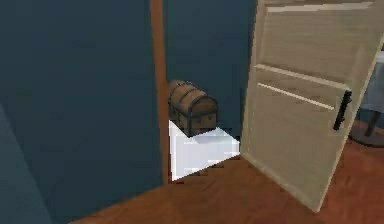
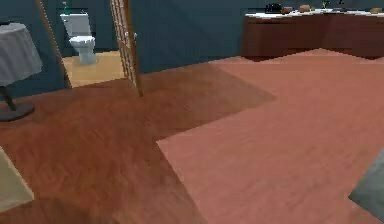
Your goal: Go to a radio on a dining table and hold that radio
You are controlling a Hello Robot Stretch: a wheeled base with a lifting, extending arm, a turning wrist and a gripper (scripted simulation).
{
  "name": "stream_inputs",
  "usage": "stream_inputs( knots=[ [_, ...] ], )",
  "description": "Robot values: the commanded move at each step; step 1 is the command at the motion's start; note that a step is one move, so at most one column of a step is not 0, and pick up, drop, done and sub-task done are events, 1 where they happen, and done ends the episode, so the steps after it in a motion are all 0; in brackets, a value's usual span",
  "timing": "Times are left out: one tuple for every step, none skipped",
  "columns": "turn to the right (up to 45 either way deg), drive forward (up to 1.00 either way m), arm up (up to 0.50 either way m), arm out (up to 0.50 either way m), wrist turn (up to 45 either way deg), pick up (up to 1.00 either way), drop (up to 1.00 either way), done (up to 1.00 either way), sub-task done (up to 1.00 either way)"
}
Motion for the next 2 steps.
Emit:
stream_inputs(
  knots=[
    [45.0, 0.0, 0.0, 0.0, 0.0, 0.0, 0.0, 0.0, 0.0],
    [12.0, 0.0, 0.0, 0.0, 0.0, 0.0, 0.0, 0.0, 0.0]
  ],
)
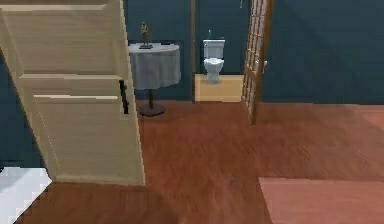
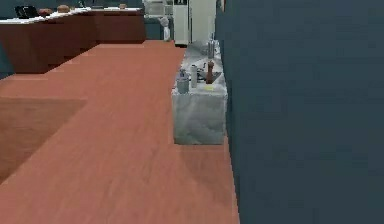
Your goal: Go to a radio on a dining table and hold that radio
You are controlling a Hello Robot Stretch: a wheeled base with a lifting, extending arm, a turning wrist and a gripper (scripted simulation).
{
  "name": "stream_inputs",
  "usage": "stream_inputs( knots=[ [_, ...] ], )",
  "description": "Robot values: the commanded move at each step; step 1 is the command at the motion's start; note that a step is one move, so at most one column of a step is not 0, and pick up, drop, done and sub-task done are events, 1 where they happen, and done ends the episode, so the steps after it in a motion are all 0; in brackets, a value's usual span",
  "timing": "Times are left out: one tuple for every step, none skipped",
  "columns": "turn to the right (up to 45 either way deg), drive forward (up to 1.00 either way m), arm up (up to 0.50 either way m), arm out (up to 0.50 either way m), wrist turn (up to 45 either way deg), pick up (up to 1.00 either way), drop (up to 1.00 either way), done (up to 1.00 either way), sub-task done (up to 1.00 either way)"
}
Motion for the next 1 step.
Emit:
stream_inputs(
  knots=[
    [3.0, 0.0, 0.0, 0.0, 0.0, 0.0, 0.0, 0.0, 0.0]
  ],
)
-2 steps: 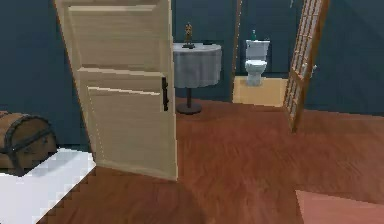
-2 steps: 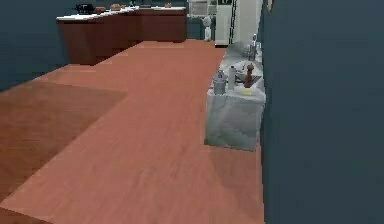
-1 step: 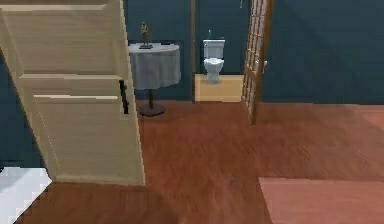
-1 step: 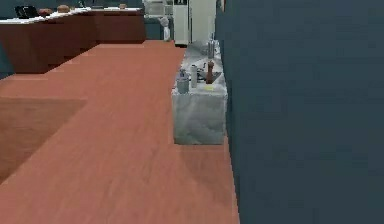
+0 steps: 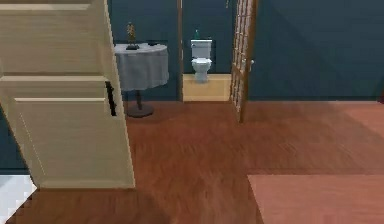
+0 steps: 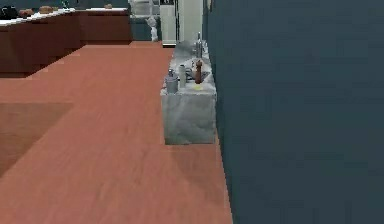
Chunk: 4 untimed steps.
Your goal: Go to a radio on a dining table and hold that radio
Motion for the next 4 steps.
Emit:
stream_inputs(
  knots=[
    [0.0, 0.25, 0.0, 0.0, 0.0, 0.0, 0.0, 0.0, 0.0],
    [0.0, 1.0, 0.0, 0.0, 0.0, 0.0, 0.0, 0.0, 0.0],
    [0.0, 0.85, 0.0, 0.0, 0.0, 0.0, 0.0, 0.0, 0.0],
    [-21.0, 0.0, 0.0, 0.0, 0.0, 0.0, 0.0, 0.0, 0.0]
  ],
)
